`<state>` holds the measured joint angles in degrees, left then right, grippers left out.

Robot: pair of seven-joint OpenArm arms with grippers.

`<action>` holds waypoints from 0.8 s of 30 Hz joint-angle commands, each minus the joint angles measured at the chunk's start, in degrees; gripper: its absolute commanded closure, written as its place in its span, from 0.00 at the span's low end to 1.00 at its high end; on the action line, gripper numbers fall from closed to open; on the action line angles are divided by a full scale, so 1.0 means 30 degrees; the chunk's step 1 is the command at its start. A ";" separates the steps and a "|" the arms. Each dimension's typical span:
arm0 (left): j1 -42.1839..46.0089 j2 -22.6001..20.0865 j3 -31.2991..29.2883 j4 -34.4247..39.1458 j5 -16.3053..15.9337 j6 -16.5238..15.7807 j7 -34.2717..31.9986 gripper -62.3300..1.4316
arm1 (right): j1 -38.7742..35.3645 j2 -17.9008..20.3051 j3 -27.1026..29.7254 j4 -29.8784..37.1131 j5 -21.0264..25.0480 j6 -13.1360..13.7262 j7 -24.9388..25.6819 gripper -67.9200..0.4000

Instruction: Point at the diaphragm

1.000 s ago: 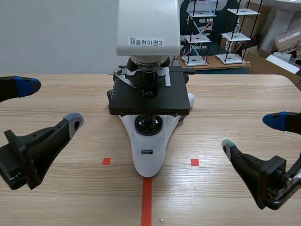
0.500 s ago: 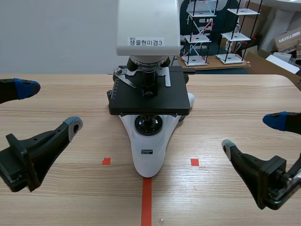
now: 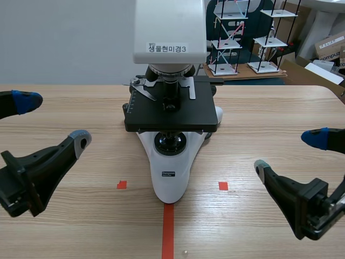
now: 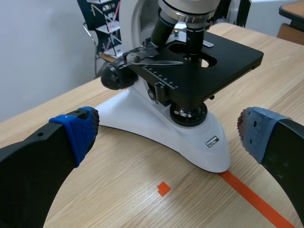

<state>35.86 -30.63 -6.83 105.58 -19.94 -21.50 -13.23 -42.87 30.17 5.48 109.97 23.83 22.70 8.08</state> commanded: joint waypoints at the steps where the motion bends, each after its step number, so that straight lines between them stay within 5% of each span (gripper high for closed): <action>1: 0.0102 0.0109 -0.0051 -0.0583 0.0007 -0.0036 -0.0743 0.05 | 0.0007 0.0211 0.0036 0.0270 0.0138 -0.0131 0.0226 0.15; 7: 0.0087 0.0095 0.0262 -0.3264 0.0299 -0.0342 -0.4371 0.22 | 0.0007 0.0211 0.0036 0.0270 0.0138 -0.0131 0.0226 0.15; 13: -0.0474 0.0102 0.2229 -0.5880 0.2477 -0.0321 -0.7730 0.40 | 0.0007 0.0211 0.0036 0.0270 0.0138 -0.0131 0.0226 0.15; 24: -0.4648 0.1617 0.5515 -1.1854 0.4197 -0.0313 -1.0834 0.71 | 0.0007 0.0211 0.0036 0.0270 0.0131 -0.0131 0.0226 0.15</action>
<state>22.65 -26.11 9.69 68.66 -7.07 -22.52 -44.34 -42.87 30.17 5.48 109.97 23.81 22.70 8.08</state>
